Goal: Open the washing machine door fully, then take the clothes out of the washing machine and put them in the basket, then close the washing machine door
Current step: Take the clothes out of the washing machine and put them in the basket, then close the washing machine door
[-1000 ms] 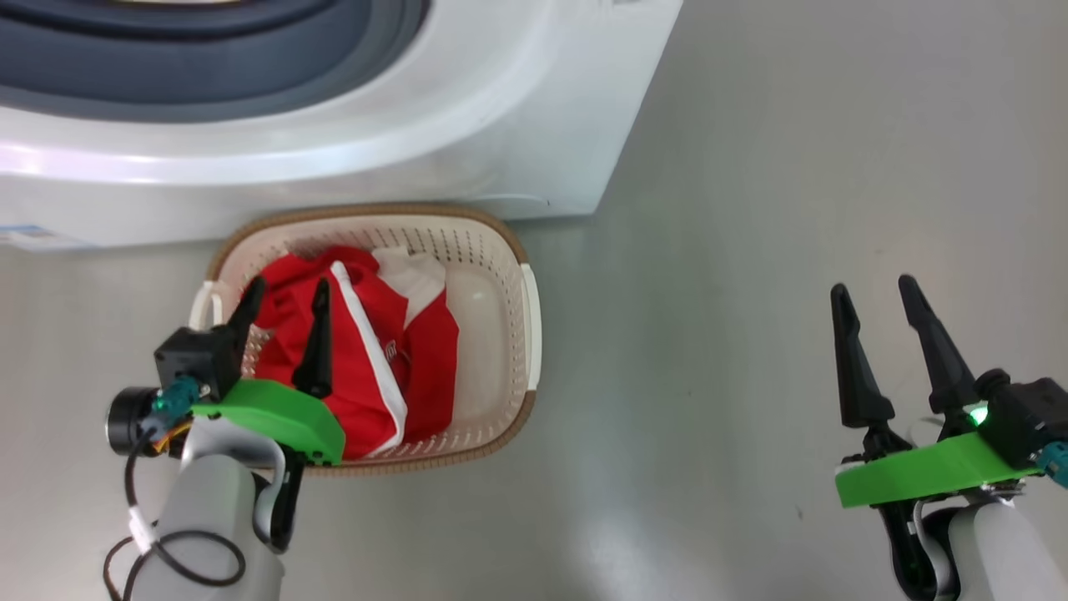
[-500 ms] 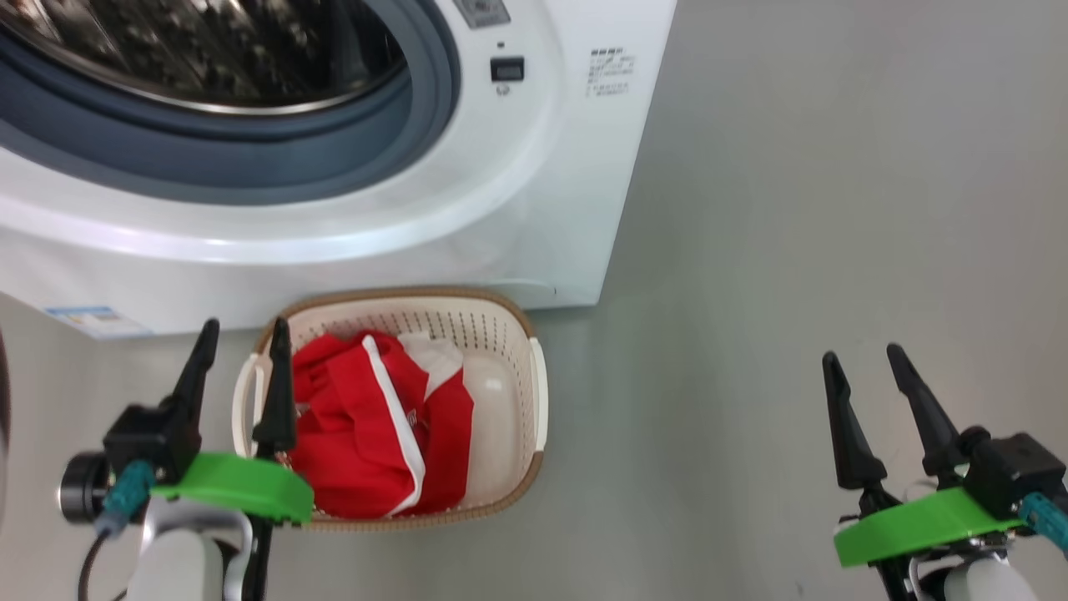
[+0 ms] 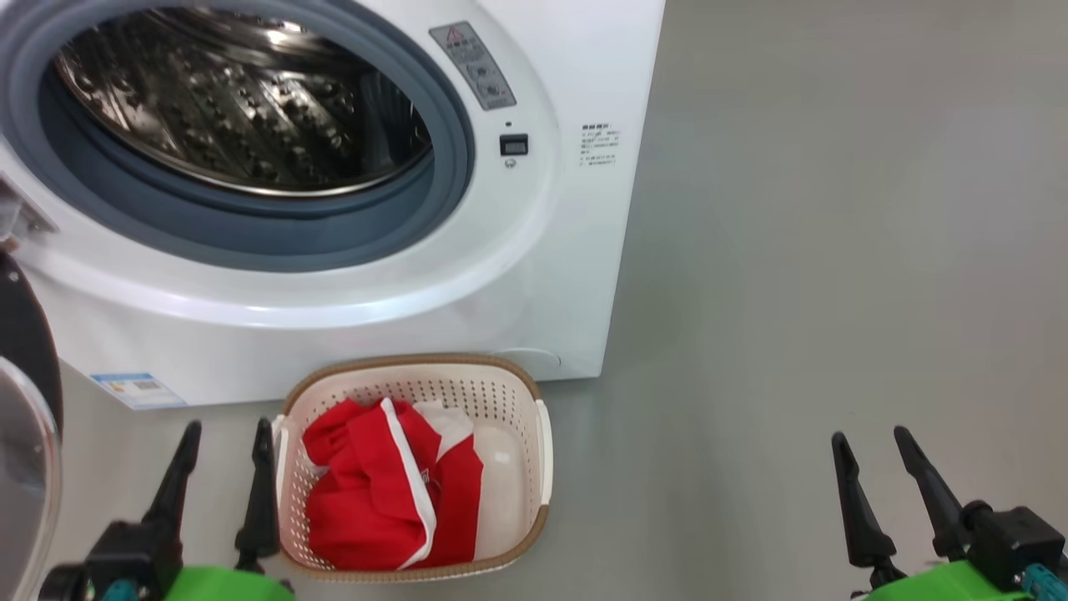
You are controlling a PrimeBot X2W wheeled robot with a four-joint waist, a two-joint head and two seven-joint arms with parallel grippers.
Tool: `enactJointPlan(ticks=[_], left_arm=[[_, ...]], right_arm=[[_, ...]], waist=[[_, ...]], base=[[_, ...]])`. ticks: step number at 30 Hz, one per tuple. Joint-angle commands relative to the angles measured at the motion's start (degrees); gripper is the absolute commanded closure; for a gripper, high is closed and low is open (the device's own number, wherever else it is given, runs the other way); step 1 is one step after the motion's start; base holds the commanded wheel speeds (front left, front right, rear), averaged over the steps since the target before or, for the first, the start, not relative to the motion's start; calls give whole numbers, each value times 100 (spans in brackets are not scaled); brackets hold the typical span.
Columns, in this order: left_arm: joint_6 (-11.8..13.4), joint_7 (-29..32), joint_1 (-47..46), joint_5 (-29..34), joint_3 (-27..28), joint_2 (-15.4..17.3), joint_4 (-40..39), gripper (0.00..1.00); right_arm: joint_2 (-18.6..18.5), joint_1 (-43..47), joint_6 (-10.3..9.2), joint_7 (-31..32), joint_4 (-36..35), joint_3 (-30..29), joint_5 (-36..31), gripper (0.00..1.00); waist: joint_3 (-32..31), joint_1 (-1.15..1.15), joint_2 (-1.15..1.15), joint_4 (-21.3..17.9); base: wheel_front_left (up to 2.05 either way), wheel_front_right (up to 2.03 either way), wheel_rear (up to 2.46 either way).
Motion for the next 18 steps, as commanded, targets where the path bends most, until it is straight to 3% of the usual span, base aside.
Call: enactJointPlan(ticks=[1, 18], left_arm=[[-31, -28, 98, -34, 223, 130, -230, 0], [-32, -28, 1164, -360, 398, 130, -743, 0]], right_arm=[[-66, 29, 35, -37, -156, 77, -74, 0], [-67, 652, 35, -37, -284, -73, -50, 0]], waist=[[-153, 0, 0, 0], [-600, 0, 0, 36]], base=[[0, 0, 0], [0, 0, 0]])
